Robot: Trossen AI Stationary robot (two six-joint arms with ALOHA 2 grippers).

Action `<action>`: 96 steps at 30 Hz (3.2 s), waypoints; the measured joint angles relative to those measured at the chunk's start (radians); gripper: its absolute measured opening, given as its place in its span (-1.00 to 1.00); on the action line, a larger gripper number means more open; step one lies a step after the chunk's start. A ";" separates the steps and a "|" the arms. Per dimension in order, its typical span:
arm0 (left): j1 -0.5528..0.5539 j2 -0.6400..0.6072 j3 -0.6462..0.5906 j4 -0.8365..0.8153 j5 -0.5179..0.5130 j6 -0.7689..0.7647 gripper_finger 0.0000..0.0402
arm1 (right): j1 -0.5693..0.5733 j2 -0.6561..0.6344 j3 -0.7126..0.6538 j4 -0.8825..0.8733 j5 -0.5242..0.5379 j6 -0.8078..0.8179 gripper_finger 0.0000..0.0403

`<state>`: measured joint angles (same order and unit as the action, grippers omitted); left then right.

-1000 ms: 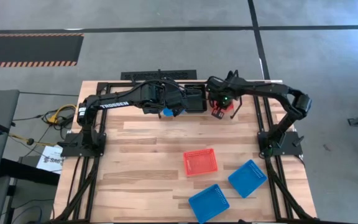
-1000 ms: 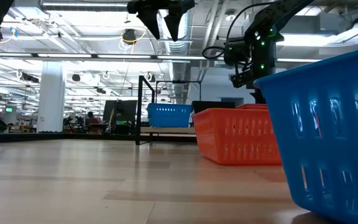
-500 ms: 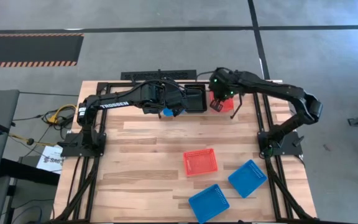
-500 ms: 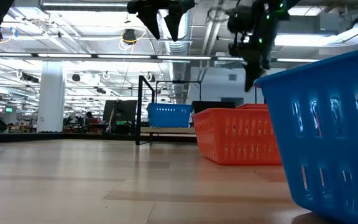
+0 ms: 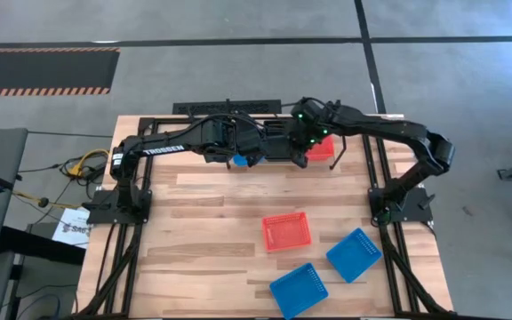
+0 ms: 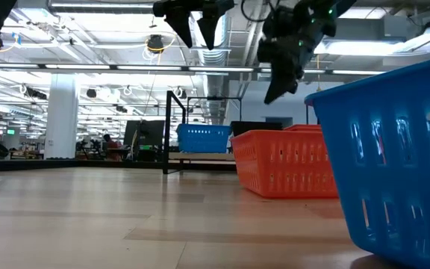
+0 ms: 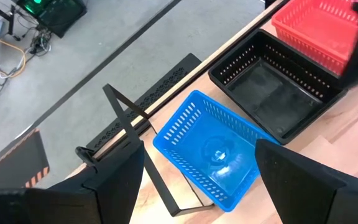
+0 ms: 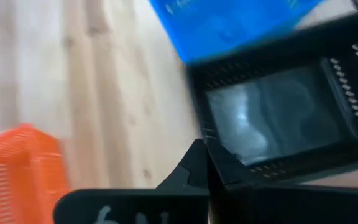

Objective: Stack baskets on shelf by color
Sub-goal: Adjust the bins on the shelf

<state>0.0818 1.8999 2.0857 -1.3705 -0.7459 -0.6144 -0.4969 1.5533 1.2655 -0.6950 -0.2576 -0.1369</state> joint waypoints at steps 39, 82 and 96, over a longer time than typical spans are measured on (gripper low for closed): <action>0.000 0.000 0.000 0.000 0.002 -0.011 0.46 | -0.043 0.121 0.000 -0.006 0.311 -0.100 -0.99; -0.086 0.007 0.077 -0.183 0.038 0.123 0.46 | -0.101 -0.240 0.136 0.077 -0.204 -0.171 -0.99; -0.099 0.020 -0.229 0.047 0.207 0.130 -0.26 | -0.146 -0.729 0.137 0.001 -0.076 -0.077 -0.99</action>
<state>-0.0170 1.9197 1.8570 -1.3235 -0.5393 -0.4846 -0.6426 0.8239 1.4025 -0.6943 -0.3340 -0.2136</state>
